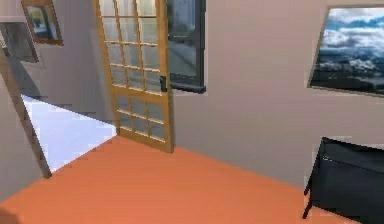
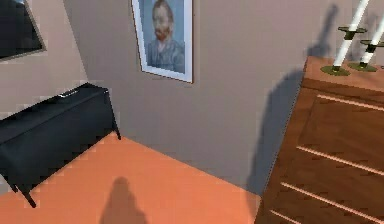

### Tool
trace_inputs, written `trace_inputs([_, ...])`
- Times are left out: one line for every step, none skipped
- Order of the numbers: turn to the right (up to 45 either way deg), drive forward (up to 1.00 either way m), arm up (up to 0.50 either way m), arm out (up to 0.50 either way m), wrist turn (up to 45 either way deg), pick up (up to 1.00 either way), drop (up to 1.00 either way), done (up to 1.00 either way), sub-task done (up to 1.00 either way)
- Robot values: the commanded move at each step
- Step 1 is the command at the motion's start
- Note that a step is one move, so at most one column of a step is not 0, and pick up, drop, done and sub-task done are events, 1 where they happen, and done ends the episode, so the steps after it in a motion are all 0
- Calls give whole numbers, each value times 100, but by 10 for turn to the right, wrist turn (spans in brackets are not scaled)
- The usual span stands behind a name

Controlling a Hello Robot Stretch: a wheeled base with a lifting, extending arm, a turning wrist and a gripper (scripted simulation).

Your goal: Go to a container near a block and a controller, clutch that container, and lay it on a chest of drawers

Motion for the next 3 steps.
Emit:
trace_inputs([-270,0,0,0,0,0,0,0,0])
trace_inputs([0,70,0,0,0,0,0,0,0])
trace_inputs([-450,0,0,0,0,0,0,0,0])
